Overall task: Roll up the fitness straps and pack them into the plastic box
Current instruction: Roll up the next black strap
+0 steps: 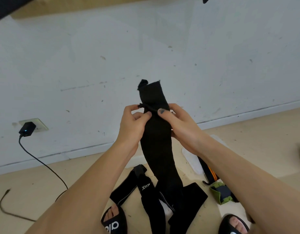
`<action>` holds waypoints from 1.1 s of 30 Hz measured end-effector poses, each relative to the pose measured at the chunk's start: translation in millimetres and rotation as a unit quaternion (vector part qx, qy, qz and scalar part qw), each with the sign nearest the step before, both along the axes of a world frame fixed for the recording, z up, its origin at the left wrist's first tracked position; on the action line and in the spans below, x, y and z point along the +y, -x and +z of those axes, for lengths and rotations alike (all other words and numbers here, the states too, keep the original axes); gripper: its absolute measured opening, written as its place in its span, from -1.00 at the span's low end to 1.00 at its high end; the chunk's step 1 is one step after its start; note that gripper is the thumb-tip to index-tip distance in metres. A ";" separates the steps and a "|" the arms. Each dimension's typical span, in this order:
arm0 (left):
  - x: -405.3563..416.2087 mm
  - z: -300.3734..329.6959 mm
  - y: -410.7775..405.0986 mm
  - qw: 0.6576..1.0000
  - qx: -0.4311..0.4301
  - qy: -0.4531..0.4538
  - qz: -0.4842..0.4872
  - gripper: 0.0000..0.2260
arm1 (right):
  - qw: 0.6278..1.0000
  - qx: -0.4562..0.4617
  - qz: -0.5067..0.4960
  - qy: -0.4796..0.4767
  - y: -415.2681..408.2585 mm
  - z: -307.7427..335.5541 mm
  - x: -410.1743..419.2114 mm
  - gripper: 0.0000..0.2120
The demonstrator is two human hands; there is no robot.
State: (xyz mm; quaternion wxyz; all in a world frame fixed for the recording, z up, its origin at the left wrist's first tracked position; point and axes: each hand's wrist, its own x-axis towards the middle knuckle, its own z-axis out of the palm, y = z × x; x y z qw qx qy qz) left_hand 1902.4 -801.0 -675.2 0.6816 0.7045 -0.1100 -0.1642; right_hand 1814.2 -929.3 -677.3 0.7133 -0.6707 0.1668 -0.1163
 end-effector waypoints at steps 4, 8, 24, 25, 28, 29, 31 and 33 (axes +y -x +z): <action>0.6 -0.6 2.8 0.995 -0.088 -0.041 -0.021 -0.75 | 0.999 0.003 -0.051 0.009 -0.3 0.8 -1.8 -0.79; -0.4 2.2 6.9 0.992 -0.121 -0.031 -0.032 -0.85 | 0.996 0.005 -0.084 0.024 -1.8 0.8 -1.3 -0.78; 4.9 8.7 3.6 0.991 -0.117 -0.002 -0.060 -0.80 | 0.999 -0.013 -0.039 0.008 0.6 0.9 0.0 -0.83; 4.3 8.8 3.2 0.992 -0.116 -0.002 -0.055 -0.82 | 0.999 -0.012 -0.037 0.007 0.6 1.2 0.4 -0.83; 2.8 10.5 1.5 0.996 -0.068 0.020 -0.045 -0.87 | 1.000 -0.015 -0.022 0.011 0.6 2.4 1.6 -0.80; 2.5 9.7 0.7 0.997 -0.061 0.026 -0.037 -0.83 | 1.000 -0.015 -0.016 0.011 1.0 2.7 2.2 -0.80; 2.6 6.8 -0.6 0.996 -0.082 0.021 -0.030 -0.87 | 1.000 -0.020 -0.004 0.006 1.6 2.7 3.5 -0.80; 3.5 5.4 0.1 0.995 -0.090 0.018 -0.031 -0.92 | 1.000 -0.025 0.006 0.005 1.8 3.1 4.6 -0.79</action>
